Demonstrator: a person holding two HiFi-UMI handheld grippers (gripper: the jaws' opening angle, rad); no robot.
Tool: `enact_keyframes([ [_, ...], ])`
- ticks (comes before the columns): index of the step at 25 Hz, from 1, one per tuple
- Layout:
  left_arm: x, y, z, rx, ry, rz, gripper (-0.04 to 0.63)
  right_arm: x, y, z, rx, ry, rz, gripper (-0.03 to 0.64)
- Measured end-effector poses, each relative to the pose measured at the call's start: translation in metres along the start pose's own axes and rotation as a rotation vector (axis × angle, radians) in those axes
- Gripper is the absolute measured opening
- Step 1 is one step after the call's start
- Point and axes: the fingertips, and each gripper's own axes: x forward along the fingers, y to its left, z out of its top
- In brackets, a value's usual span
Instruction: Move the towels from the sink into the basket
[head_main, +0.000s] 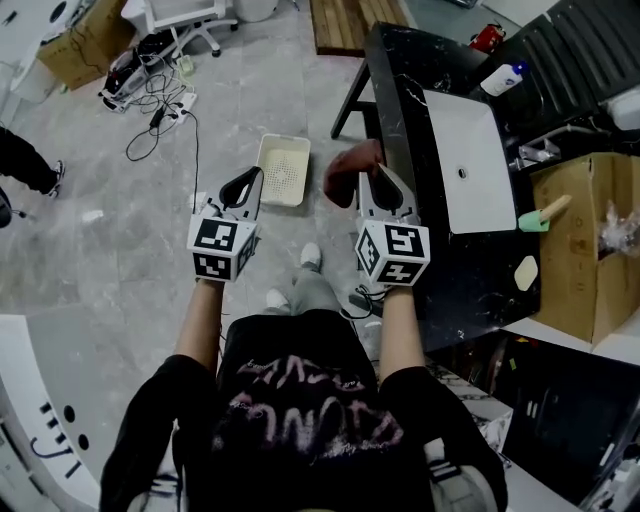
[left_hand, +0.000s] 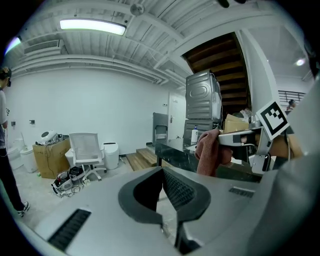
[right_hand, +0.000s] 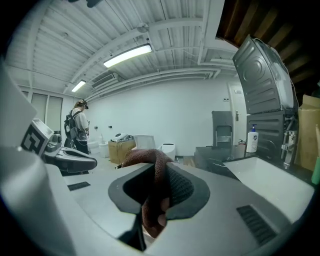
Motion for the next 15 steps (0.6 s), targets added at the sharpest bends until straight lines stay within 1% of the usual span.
enact_keyframes([
  [4,0.032,0.024,-0.015,-0.021,0.039,0.009,0.017,0.046,-0.007,-0.014,0.011,0.030,0.012,0.072],
  [8,0.077,0.052,-0.034,-0.050,0.082,0.024,0.017,0.104,-0.020,-0.037,0.021,0.076,0.032,0.072],
  [10,0.103,0.070,-0.045,-0.066,0.097,0.042,0.017,0.135,-0.028,-0.050,0.032,0.094,0.040,0.072],
  [13,0.136,0.097,-0.064,-0.093,0.116,0.091,0.017,0.178,-0.037,-0.076,0.048,0.128,0.042,0.072],
  [15,0.160,0.113,-0.077,-0.104,0.140,0.104,0.017,0.204,-0.041,-0.094,0.056,0.153,0.042,0.072],
])
